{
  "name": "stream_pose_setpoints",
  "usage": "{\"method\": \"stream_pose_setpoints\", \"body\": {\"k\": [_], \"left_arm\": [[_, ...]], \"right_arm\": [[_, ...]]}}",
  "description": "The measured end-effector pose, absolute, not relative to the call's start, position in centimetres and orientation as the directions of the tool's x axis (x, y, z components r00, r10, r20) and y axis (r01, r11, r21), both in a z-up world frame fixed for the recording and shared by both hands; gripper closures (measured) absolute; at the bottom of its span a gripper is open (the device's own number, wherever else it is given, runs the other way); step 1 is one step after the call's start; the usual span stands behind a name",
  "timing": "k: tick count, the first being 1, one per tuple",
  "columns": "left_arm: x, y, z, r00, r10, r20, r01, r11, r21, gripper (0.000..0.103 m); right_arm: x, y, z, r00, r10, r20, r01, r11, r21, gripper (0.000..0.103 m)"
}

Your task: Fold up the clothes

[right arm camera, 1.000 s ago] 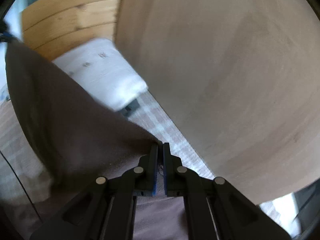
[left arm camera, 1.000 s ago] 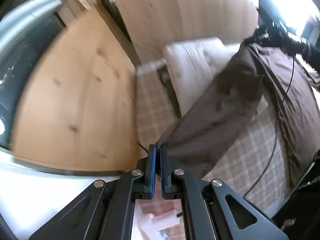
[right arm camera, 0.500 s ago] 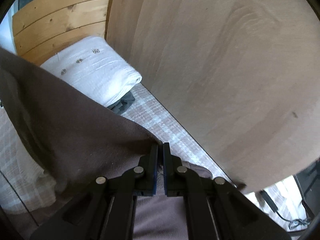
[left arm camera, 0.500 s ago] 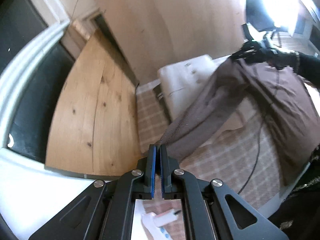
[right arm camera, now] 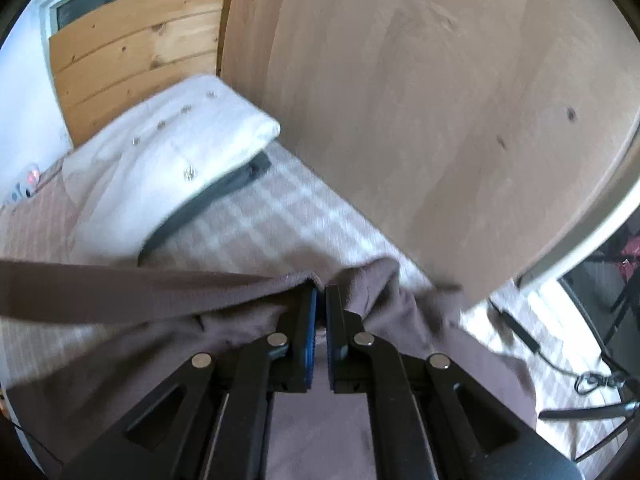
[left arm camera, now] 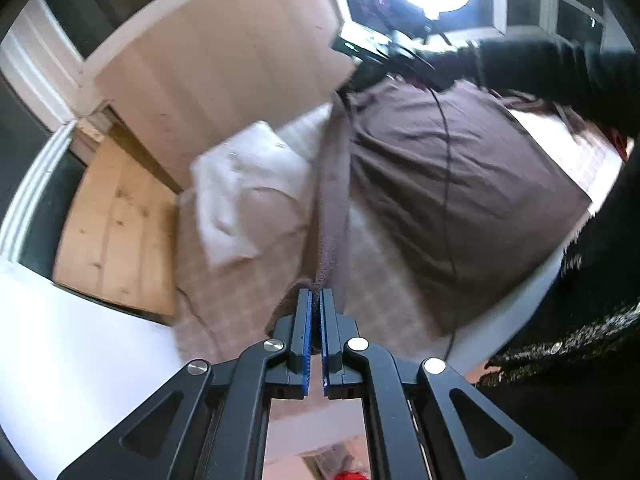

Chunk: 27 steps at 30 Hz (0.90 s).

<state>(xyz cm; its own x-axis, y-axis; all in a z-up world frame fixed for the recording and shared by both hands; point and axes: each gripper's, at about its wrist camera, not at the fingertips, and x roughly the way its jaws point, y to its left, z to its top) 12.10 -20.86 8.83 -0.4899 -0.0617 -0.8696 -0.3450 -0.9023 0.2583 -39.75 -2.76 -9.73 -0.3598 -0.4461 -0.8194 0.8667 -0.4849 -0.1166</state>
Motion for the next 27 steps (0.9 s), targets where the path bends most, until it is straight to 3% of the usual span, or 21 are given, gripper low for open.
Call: {"method": "stream_pose_setpoints", "body": {"k": [3,6,9,10,11,13,16,19,27], "left_arm": [[13.3,-16.4,4.2,-0.429,0.011,-0.903,-0.378,-0.91,0.169,0.099],[14.8,-11.9,-2.1,-0.297,0.072,-0.952,-0.425,-0.903,0.064,0.094],[16.9,-10.0,-5.3,-0.215,0.09,-0.972,-0.4,-0.917,0.004,0.094],[17.4,-10.5,-5.2,-0.218,0.1,-0.971,-0.36,-0.933,-0.015,0.094],[17.8,-11.2,-5.0,-0.226,0.102,-0.969,-0.316,-0.948,-0.026,0.093],[18.1,-13.1,-4.4,-0.258,0.074,-0.963,-0.215,-0.977,-0.017,0.09],[17.1,-16.2,-4.2,-0.315,0.09,-0.945,-0.084,-0.994,-0.067,0.091],[15.1,-17.6,-4.9,-0.349,0.14,-0.927,-0.012,-0.989,-0.145,0.089],[5.2,-15.1,-3.9,-0.433,0.113,-0.894,-0.122,-0.99,-0.066,0.086]], "right_arm": [[-39.1,-0.8,-11.7,-0.312,-0.375,-0.873,0.883,-0.454,-0.121,0.094],[-37.8,1.1,-14.0,-0.334,-0.224,-0.915,0.884,-0.412,-0.222,0.091],[-36.4,3.5,-12.8,-0.35,-0.228,-0.908,0.884,-0.402,-0.24,0.09],[-36.1,4.2,-11.9,-0.352,-0.252,-0.901,0.88,-0.416,-0.227,0.083],[-35.9,4.8,-10.8,-0.35,-0.285,-0.892,0.878,-0.432,-0.206,0.07],[-35.6,5.5,-9.3,-0.333,-0.342,-0.879,0.876,-0.458,-0.154,0.059],[-34.6,5.3,-8.2,-0.305,-0.392,-0.868,0.881,-0.463,-0.101,0.059],[-33.2,4.0,-8.6,-0.322,-0.384,-0.866,0.89,-0.434,-0.139,0.059],[-36.8,2.8,-10.3,-0.352,-0.354,-0.866,0.815,-0.572,-0.097,0.059]]}}
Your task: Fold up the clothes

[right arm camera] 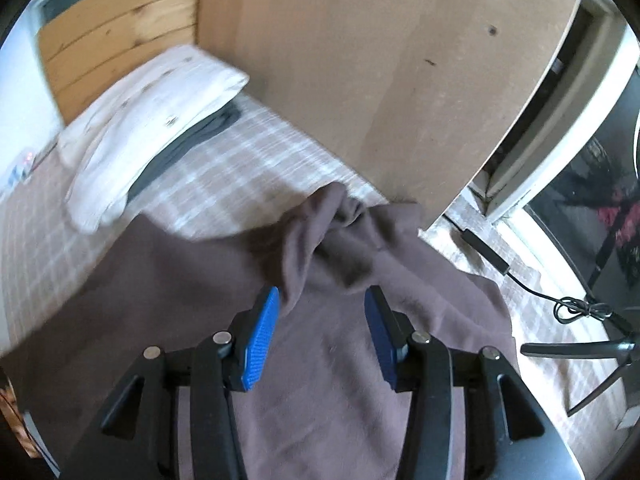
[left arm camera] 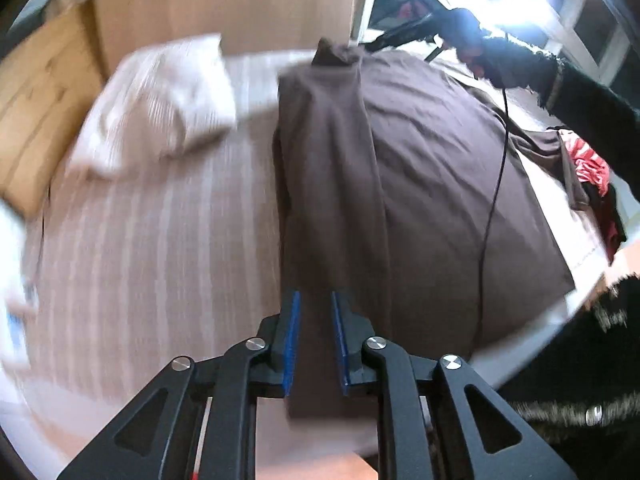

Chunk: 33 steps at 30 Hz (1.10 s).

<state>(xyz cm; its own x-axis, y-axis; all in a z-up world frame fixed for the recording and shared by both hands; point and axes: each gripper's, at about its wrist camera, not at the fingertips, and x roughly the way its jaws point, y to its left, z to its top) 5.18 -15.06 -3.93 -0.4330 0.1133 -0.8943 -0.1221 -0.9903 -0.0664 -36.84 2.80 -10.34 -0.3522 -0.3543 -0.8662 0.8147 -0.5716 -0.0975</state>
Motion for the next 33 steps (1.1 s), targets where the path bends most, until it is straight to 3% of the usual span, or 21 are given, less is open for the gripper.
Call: {"method": "stream_pose_setpoints", "body": {"k": [2,5,14,16,18,19,20,21,27,31,33], "left_arm": [[1.4,-15.4,-3.4,-0.454,0.081,-0.887,-0.144,-0.989,-0.017,0.086],[-5.0,-16.4,-3.2,-0.477,0.058,-0.877,-0.162,-0.987,0.022,0.077],[-19.7,-16.7,-8.4,-0.39,0.214,-0.896,-0.208,-0.968,-0.14,0.073],[-21.0,-16.2,-9.4,-0.373,0.247,-0.894,-0.216,-0.96,-0.176,0.076],[-21.6,-15.9,-10.1,-0.36,0.278,-0.89,-0.229,-0.952,-0.204,0.091],[-21.6,-15.8,-10.1,-0.363,0.282,-0.888,-0.235,-0.95,-0.206,0.097],[-21.3,-15.8,-10.1,-0.373,0.28,-0.884,-0.24,-0.95,-0.2,0.098],[-20.9,-15.9,-9.8,-0.39,0.272,-0.879,-0.239,-0.952,-0.189,0.099],[-17.9,-18.1,-7.1,-0.523,0.202,-0.828,-0.158,-0.978,-0.139,0.1],[-19.9,-18.7,-10.2,-0.487,0.13,-0.864,-0.071,-0.992,-0.109,0.099],[-20.4,-18.4,-11.1,-0.465,0.101,-0.879,-0.077,-0.994,-0.074,0.097]], "right_arm": [[-37.7,2.2,-10.8,-0.324,-0.377,-0.868,0.803,-0.594,-0.042,0.059],[-38.9,0.8,-11.9,-0.299,-0.387,-0.872,0.79,-0.613,0.001,0.059],[-42.3,-1.3,-14.5,-0.229,-0.368,-0.901,0.776,-0.628,0.06,0.059],[-42.6,-1.5,-15.0,-0.21,-0.364,-0.907,0.779,-0.623,0.069,0.059],[-42.6,-1.7,-15.1,-0.202,-0.376,-0.904,0.785,-0.614,0.08,0.059],[-42.5,-1.8,-15.2,-0.2,-0.385,-0.901,0.788,-0.609,0.086,0.066],[-42.5,-1.7,-15.2,-0.193,-0.399,-0.896,0.788,-0.608,0.101,0.094],[-42.6,-1.6,-15.1,-0.175,-0.42,-0.89,0.783,-0.607,0.132,0.095],[-42.1,-0.5,-13.6,-0.301,-0.544,-0.783,0.782,-0.611,0.124,0.095],[-42.9,-3.8,-16.8,-0.317,-0.396,-0.862,0.79,-0.613,-0.009,0.081],[-42.9,-4.4,-17.0,-0.322,-0.361,-0.875,0.79,-0.612,-0.038,0.081]]}}
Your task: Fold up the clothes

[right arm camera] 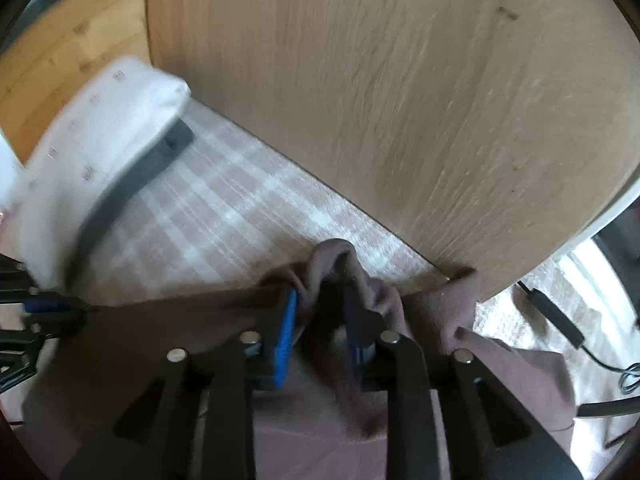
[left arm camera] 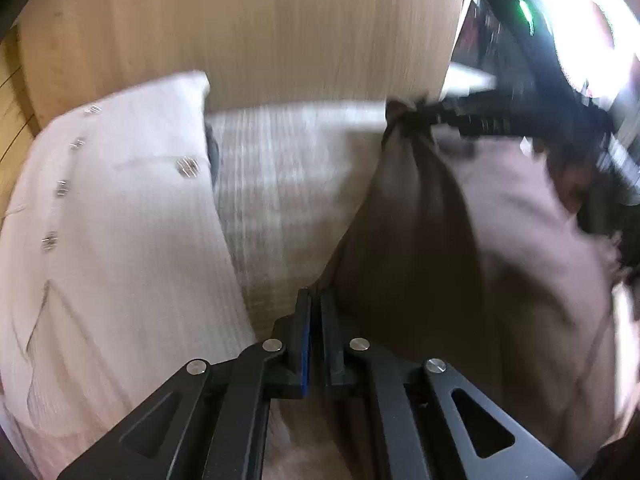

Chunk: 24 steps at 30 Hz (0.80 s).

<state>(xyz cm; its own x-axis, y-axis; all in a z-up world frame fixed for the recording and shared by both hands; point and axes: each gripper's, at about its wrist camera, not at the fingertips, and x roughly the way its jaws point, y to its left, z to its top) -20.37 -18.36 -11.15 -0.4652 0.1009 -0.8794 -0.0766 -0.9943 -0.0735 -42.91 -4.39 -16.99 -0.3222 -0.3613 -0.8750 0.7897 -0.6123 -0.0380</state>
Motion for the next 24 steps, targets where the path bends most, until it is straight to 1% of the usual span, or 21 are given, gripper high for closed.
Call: {"method": "stream_pose_setpoints", "body": {"k": [1,2,4,6,8,11,12,13,14,16,19,22,23,24], "left_arm": [[-20.6,-18.2,-11.6,-0.454,0.086,-0.887,-0.08,-0.995,-0.056,0.094],[-20.6,-18.2,-11.7,-0.45,0.08,-0.889,-0.08,-0.996,-0.049,0.093],[-19.2,-19.3,-9.6,-0.481,0.106,-0.87,-0.074,-0.994,-0.08,0.092],[-16.6,-20.7,-7.0,-0.518,0.11,-0.848,-0.063,-0.994,-0.09,0.091],[-13.6,-22.0,-4.6,-0.547,0.106,-0.831,-0.055,-0.994,-0.091,0.09],[-6.7,-23.2,-1.4,-0.562,0.089,-0.822,-0.054,-0.996,-0.071,0.088],[-4.1,-23.3,-0.5,-0.562,0.078,-0.823,-0.05,-0.997,-0.061,0.081],[-1.8,-23.5,0.0,-0.56,0.073,-0.825,-0.041,-0.997,-0.061,0.077],[0.6,-23.4,0.5,-0.553,0.081,-0.829,-0.032,-0.997,-0.076,0.073],[4.7,-23.0,0.3,-0.525,0.11,-0.844,-0.012,-0.992,-0.122,0.073],[9.7,-21.8,-2.2,-0.466,0.144,-0.873,0.039,-0.983,-0.182,0.073],[12.3,-19.8,-5.7,-0.423,0.226,-0.877,0.047,-0.961,-0.271,0.073],[12.5,-19.2,-6.7,-0.413,0.246,-0.877,0.047,-0.956,-0.291,0.073],[12.7,-18.6,-7.5,-0.4,0.234,-0.886,0.05,-0.96,-0.276,0.073]], "right_arm": [[-42.8,-4.0,-16.3,-0.331,-0.371,-0.868,0.788,-0.615,-0.037,0.078],[-42.5,-3.4,-15.4,-0.347,-0.381,-0.857,0.783,-0.621,-0.041,0.07],[-42.1,-2.1,-13.7,-0.388,-0.381,-0.839,0.765,-0.641,-0.062,0.064],[-40.9,-0.7,-11.8,-0.438,-0.377,-0.816,0.755,-0.647,-0.106,0.064],[-38.6,0.5,-9.9,-0.465,-0.404,-0.788,0.772,-0.621,-0.136,0.064],[-33.8,2.7,-7.2,-0.401,-0.51,-0.761,0.839,-0.539,-0.081,0.064],[-32.0,3.3,-6.4,-0.372,-0.541,-0.754,0.857,-0.512,-0.056,0.064],[-30.5,3.7,-6.0,-0.329,-0.57,-0.753,0.874,-0.486,-0.015,0.064],[-28.8,3.7,-6.1,-0.269,-0.6,-0.754,0.89,-0.454,0.043,0.064],[-26.0,3.4,-7.0,-0.164,-0.622,-0.765,0.905,-0.403,0.134,0.064],[-22.0,1.4,-10.6,-0.045,-0.59,-0.806,0.922,-0.335,0.194,0.064],[-19.2,-0.6,-14.3,0.003,-0.53,-0.848,0.932,-0.305,0.194,0.064],[-18.4,-1.2,-15.4,0.002,-0.503,-0.864,0.937,-0.301,0.177,0.063],[-17.6,-1.4,-16.2,-0.03,-0.462,-0.886,0.944,-0.305,0.127,0.063]]}}
